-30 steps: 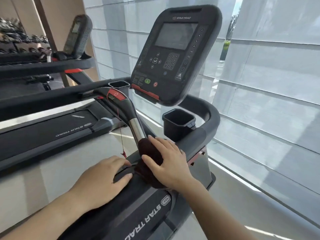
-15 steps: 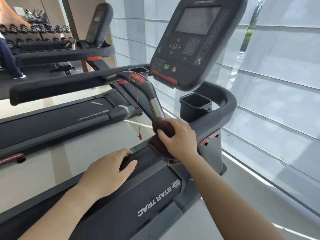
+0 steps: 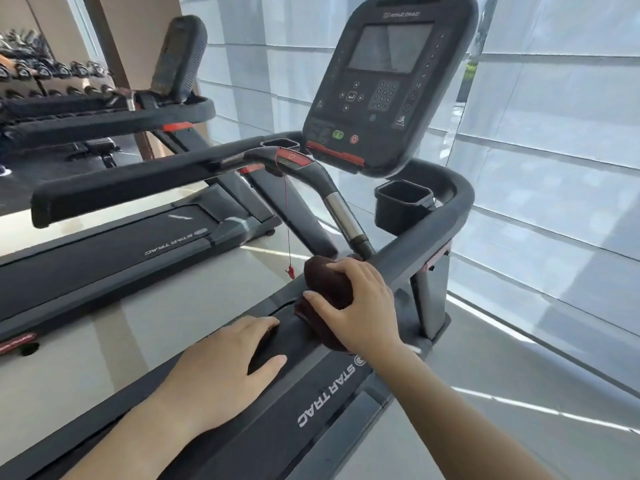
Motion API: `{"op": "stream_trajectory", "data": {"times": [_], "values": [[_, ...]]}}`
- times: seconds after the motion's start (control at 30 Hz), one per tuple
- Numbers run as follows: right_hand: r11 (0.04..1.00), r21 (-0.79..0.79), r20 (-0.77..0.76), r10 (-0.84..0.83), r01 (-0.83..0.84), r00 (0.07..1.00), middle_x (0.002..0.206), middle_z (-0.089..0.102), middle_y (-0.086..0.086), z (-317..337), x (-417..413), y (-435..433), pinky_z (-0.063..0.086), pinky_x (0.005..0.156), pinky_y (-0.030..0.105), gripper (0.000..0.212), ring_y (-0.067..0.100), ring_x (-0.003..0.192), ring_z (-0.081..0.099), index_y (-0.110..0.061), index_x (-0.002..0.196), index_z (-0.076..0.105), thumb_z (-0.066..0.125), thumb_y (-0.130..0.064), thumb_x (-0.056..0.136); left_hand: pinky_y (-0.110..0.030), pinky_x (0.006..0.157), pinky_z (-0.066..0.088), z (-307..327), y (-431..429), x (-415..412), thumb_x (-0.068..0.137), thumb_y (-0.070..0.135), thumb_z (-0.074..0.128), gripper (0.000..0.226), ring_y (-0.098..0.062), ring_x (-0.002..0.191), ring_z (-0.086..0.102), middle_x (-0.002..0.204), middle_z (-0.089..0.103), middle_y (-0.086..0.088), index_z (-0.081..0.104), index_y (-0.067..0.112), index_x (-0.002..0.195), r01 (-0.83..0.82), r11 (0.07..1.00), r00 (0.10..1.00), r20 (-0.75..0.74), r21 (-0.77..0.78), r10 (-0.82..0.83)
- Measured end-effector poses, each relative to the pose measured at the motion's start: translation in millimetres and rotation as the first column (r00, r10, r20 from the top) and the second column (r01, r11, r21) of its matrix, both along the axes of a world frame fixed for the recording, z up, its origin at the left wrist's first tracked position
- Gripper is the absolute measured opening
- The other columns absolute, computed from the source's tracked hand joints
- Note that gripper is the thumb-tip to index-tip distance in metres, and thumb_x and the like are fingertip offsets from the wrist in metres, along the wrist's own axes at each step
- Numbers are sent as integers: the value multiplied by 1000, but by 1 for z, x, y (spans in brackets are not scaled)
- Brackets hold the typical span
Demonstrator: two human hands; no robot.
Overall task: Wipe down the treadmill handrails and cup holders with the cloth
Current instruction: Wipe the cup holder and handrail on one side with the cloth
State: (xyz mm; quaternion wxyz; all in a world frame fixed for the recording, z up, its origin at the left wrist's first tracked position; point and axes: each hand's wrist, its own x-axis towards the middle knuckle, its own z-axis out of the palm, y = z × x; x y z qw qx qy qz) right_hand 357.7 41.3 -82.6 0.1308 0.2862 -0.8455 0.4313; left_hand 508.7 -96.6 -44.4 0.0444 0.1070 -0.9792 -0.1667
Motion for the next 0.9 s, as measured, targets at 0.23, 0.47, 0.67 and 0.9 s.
{"op": "stream_trajectory", "data": {"times": [0.23,0.47,0.67,0.9], "values": [[984,115,48,-145,139,988,125,57,-15,16,38,-32,37,100,49,44,17,123,43,-45,124,48,57,-51,81,-24,99,37,-16,-42,55,87,57,39,58,-4,123,42,140,39,19,29,33,139,121,980,993,-9,155,-121],[983,22,40,-181,180,983,117,59,-16,6,97,-61,40,98,44,37,13,116,47,-42,115,57,55,-53,80,-25,88,39,-24,-47,65,86,46,50,45,-14,112,51,127,54,6,46,27,127,133,936,985,-152,326,-86],[949,60,94,-315,310,945,120,58,-17,16,102,-72,37,98,51,31,13,120,44,-45,112,56,58,-46,81,-26,86,39,-24,-50,67,85,46,53,47,-14,111,51,125,55,5,47,25,127,140,913,984,-155,384,-86],[956,-46,91,-284,289,954,123,55,-12,7,108,-66,34,103,46,34,13,121,39,-41,118,56,60,-41,84,-24,84,41,-26,-52,64,84,44,56,45,-6,98,49,121,55,7,49,26,124,152,897,981,-176,415,-84]]}}
